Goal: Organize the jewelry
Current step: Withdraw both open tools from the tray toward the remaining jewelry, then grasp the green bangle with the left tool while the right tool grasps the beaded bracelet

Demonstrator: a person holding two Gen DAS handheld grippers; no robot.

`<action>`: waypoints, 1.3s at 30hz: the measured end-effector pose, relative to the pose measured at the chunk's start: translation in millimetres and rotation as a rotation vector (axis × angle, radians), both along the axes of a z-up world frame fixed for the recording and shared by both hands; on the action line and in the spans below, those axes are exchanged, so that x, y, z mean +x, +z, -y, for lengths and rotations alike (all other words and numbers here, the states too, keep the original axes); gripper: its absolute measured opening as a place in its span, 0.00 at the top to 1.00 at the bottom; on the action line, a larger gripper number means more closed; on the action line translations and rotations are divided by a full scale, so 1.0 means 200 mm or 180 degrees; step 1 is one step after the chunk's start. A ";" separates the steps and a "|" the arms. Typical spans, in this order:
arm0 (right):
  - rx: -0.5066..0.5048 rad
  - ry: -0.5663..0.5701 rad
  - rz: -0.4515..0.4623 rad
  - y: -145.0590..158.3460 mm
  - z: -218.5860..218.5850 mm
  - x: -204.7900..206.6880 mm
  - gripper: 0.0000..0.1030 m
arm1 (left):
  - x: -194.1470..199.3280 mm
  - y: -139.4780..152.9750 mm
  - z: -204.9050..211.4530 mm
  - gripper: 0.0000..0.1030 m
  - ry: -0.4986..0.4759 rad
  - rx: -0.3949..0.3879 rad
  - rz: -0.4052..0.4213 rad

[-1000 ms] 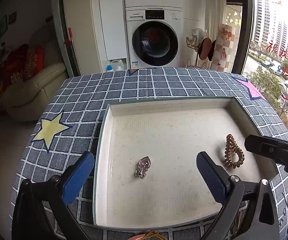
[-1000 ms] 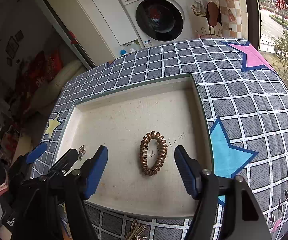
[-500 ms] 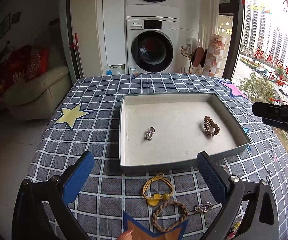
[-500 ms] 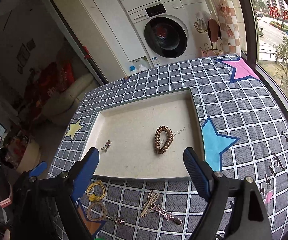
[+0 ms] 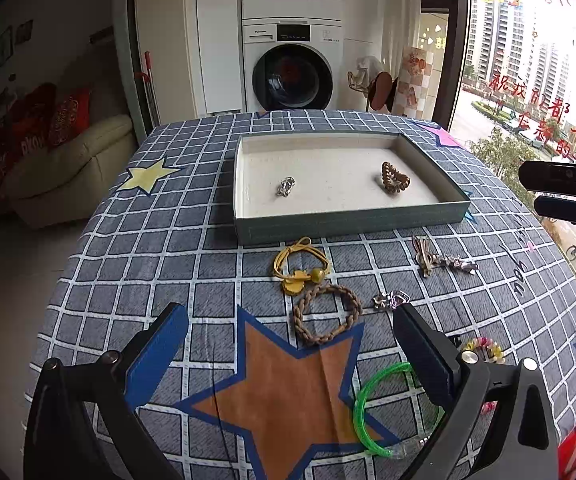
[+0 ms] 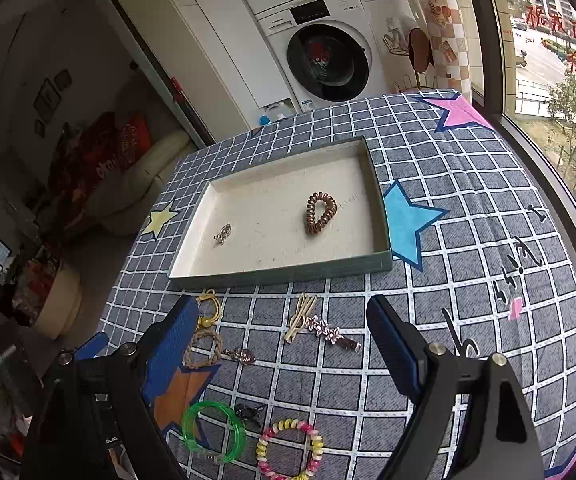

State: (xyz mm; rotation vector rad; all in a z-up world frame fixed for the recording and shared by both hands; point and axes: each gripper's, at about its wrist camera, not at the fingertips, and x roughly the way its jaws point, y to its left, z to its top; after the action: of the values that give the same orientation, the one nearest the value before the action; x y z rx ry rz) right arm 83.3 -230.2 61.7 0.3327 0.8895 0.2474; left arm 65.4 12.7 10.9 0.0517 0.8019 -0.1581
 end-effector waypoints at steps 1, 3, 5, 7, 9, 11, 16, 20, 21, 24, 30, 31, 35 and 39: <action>-0.0024 -0.0007 -0.0027 -0.02 -0.01 -0.03 0.14 | -0.03 -0.02 0.01 0.00 -0.0002 0.0002 -0.0025; -0.0096 -0.0028 -0.0079 -0.06 -0.02 -0.10 0.14 | -0.06 -0.06 0.02 0.00 -0.0004 0.0001 -0.0076; -0.0170 -0.0047 -0.0155 -0.12 -0.03 -0.16 0.14 | -0.10 -0.08 0.03 0.00 -0.0015 -0.0002 -0.0104; -0.0226 -0.0058 -0.0263 -0.18 -0.04 -0.21 0.14 | -0.13 -0.11 0.04 0.00 -0.0017 0.0013 -0.0128; -0.0264 -0.0070 -0.0358 -0.24 -0.04 -0.26 0.14 | -0.15 -0.14 0.04 0.00 0.0008 -0.0005 -0.0177; -0.0326 -0.0127 -0.0426 -0.29 -0.03 -0.30 0.14 | -0.16 -0.17 0.04 0.00 0.0056 -0.0021 -0.0214; -0.0415 -0.0217 -0.0594 -0.38 -0.03 -0.36 0.14 | -0.17 -0.21 0.03 0.00 0.0100 -0.0019 -0.0304; -0.0479 -0.0235 -0.0638 -0.42 -0.04 -0.39 0.14 | -0.17 -0.24 0.05 0.00 0.0101 0.0034 -0.0354; -0.0509 -0.0235 -0.0640 -0.42 -0.04 -0.40 0.14 | -0.17 -0.24 0.05 0.00 0.0106 0.0033 -0.0374; -0.0617 -0.0209 -0.0670 -0.44 -0.07 -0.41 0.14 | -0.16 -0.27 0.06 0.00 0.0122 0.0036 -0.0436; -0.0893 -0.0193 -0.0675 -0.49 -0.14 -0.41 0.14 | -0.15 -0.30 0.10 0.00 0.0072 0.0159 -0.0490; -0.0941 -0.0191 -0.0663 -0.49 -0.15 -0.41 0.14 | -0.15 -0.30 0.10 0.00 0.0058 0.0159 -0.0481; -0.1229 -0.0142 -0.0615 -0.51 -0.21 -0.41 0.14 | -0.15 -0.31 0.10 0.00 0.0041 0.0135 -0.0483; -0.1307 -0.0122 -0.0550 -0.51 -0.23 -0.43 0.16 | -0.15 -0.31 0.10 0.00 0.0012 0.0140 -0.0490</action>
State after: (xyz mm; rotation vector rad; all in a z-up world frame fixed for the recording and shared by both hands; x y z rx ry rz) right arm -3.6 -184.5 -41.3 -0.0115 1.0779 -0.0035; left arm 35.4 -7.9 -50.8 0.0802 0.9592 -0.1422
